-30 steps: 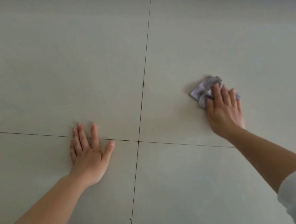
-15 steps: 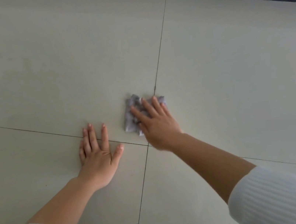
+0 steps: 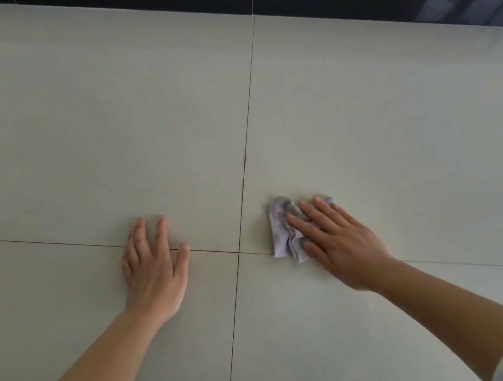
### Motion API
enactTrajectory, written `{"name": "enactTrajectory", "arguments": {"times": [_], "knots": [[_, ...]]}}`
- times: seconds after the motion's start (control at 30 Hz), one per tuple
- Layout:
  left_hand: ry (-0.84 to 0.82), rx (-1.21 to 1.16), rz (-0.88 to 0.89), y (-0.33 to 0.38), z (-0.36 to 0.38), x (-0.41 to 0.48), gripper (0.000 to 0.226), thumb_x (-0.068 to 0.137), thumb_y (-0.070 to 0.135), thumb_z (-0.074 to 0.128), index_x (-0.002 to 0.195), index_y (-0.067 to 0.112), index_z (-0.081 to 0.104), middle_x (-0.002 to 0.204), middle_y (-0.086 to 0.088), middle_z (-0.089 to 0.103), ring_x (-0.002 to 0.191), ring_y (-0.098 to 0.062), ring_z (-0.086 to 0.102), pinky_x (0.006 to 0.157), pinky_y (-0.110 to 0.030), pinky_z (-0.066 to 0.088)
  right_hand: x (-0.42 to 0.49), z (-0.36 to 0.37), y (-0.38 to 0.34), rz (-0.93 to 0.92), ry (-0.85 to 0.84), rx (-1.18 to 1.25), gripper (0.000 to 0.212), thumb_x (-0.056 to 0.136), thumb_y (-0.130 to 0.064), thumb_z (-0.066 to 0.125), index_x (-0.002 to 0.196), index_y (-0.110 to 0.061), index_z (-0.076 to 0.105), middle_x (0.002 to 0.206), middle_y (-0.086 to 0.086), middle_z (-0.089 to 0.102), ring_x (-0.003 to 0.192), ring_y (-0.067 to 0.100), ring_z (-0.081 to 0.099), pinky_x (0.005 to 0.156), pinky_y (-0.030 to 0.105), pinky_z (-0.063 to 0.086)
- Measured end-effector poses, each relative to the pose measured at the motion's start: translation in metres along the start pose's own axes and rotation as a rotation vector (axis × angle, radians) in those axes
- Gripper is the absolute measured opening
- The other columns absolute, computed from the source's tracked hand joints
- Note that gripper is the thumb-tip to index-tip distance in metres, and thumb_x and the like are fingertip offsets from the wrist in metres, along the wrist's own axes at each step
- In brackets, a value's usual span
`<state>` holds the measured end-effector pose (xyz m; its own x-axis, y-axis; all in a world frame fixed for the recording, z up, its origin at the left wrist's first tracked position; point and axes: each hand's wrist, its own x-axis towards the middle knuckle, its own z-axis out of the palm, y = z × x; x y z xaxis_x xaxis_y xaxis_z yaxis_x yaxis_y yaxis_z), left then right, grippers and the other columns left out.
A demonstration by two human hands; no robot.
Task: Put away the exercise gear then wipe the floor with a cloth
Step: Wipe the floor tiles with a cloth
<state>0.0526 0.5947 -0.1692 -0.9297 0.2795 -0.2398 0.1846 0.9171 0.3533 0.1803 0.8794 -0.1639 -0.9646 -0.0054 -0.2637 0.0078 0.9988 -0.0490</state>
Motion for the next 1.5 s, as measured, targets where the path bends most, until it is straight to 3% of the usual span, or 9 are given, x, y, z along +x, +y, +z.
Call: {"name": "enactTrajectory", "arguments": {"times": [0.1,0.17,0.5,0.83,0.93,1.13,1.23,1.3,1.5], "knots": [[0.013,0.058,0.091,0.007,0.000,0.023,0.061,0.098,0.045,0.026,0.152,0.021,0.010,0.159,-0.010,-0.004,0.146,-0.023,-0.008,0.117,-0.041,0.000,0.009,-0.007,0.033,0.373,0.051,0.139,0.053,0.100,-0.048,0.005,0.150,-0.035,-0.006,0.159,-0.009,-0.007,0.146,0.013,-0.009,0.118,0.027,-0.007],[0.014,0.096,0.151,0.011,-0.001,0.046,0.062,0.098,0.046,0.026,0.152,0.020,0.009,0.159,-0.011,-0.005,0.146,-0.024,-0.007,0.117,-0.039,-0.001,0.017,-0.012,0.049,0.486,0.045,0.179,0.054,0.101,-0.046,0.006,0.151,-0.032,-0.009,0.159,-0.006,-0.012,0.146,0.013,-0.014,0.116,0.027,-0.009],[0.234,0.103,0.106,0.039,0.009,0.130,0.065,0.091,0.051,0.027,0.146,0.017,0.031,0.155,-0.016,0.022,0.144,-0.030,0.017,0.114,-0.045,0.017,0.102,-0.022,0.098,0.701,0.052,0.318,0.056,0.101,-0.041,0.010,0.152,-0.027,-0.009,0.159,-0.001,-0.015,0.145,0.023,-0.018,0.116,0.037,-0.010],[0.229,0.124,0.063,0.043,0.007,0.128,0.064,0.086,0.050,0.031,0.143,0.021,0.037,0.153,-0.012,0.028,0.140,-0.029,0.025,0.106,-0.048,0.028,0.213,-0.059,0.147,0.755,0.057,0.342,0.055,0.100,-0.040,0.014,0.153,-0.031,-0.002,0.161,0.000,-0.008,0.146,0.026,-0.015,0.117,0.043,-0.008],[0.217,0.133,0.046,0.043,0.007,0.130,0.064,0.085,0.050,0.030,0.142,0.022,0.037,0.153,-0.012,0.029,0.139,-0.030,0.026,0.104,-0.048,0.029,0.259,-0.070,0.111,0.639,0.057,0.333,0.054,0.101,-0.040,0.014,0.152,-0.032,-0.003,0.160,0.001,-0.010,0.145,0.028,-0.017,0.117,0.044,-0.009],[0.212,0.130,0.030,0.043,0.004,0.130,0.063,0.085,0.050,0.032,0.141,0.022,0.040,0.152,-0.011,0.031,0.137,-0.030,0.029,0.101,-0.047,0.033,0.309,-0.078,-0.029,0.096,0.026,0.239,0.055,0.102,-0.038,0.021,0.152,-0.032,-0.002,0.160,-0.001,-0.009,0.145,0.030,-0.016,0.116,0.041,-0.009],[0.217,0.122,0.031,0.043,0.004,0.130,0.063,0.085,0.049,0.033,0.141,0.021,0.040,0.152,-0.011,0.031,0.138,-0.029,0.029,0.101,-0.045,0.032,0.312,-0.078,-0.029,-0.080,0.010,0.155,0.052,0.102,-0.041,0.019,0.151,-0.037,0.000,0.160,-0.006,-0.005,0.146,0.023,-0.014,0.118,0.036,-0.009],[0.219,0.120,0.035,0.043,0.005,0.131,0.063,0.085,0.050,0.033,0.141,0.022,0.040,0.152,-0.011,0.031,0.137,-0.029,0.028,0.101,-0.044,0.029,0.315,-0.077,0.008,0.065,0.054,0.148,0.052,0.102,-0.045,0.015,0.151,-0.037,0.000,0.160,-0.007,-0.003,0.147,0.021,-0.011,0.119,0.035,-0.007],[0.217,0.114,0.036,0.042,0.005,0.131,0.062,0.087,0.049,0.033,0.142,0.021,0.040,0.152,-0.012,0.030,0.137,-0.027,0.025,0.102,-0.040,0.023,0.285,-0.072,0.131,0.883,0.155,0.345,0.056,0.101,-0.040,0.017,0.153,-0.025,0.006,0.161,0.003,0.002,0.147,0.032,-0.006,0.118,0.044,-0.003]]}}
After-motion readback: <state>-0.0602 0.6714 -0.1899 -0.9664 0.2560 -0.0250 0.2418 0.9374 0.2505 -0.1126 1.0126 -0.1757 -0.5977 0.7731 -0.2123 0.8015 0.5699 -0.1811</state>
